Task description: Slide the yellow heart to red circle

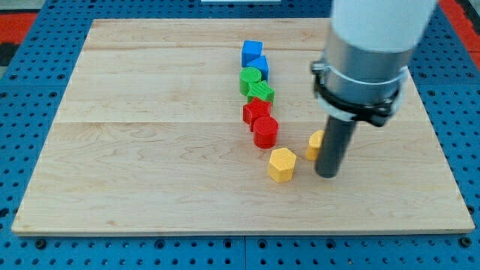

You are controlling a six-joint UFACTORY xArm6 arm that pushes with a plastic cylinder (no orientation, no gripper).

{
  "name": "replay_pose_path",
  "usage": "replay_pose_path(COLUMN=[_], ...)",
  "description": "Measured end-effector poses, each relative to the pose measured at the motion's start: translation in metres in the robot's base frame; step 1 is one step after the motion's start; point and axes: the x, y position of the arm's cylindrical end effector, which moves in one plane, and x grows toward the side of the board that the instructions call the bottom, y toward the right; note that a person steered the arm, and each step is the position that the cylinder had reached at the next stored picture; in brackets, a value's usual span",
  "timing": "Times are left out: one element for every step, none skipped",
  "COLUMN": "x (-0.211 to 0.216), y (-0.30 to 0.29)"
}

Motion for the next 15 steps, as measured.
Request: replay_pose_path(x=[-0.009, -0.014, -0.016, -0.016, -0.016, -0.017, -0.029, -0.053, -0.065, -0.063, -0.055, -0.028, -0.017, -0.016, -0.017], y=[0.051, 0.076, 0.076, 0.073, 0.056, 0.038, 0.027, 0.021, 0.014, 0.014, 0.016, 0.014, -0.002, -0.012, -0.022])
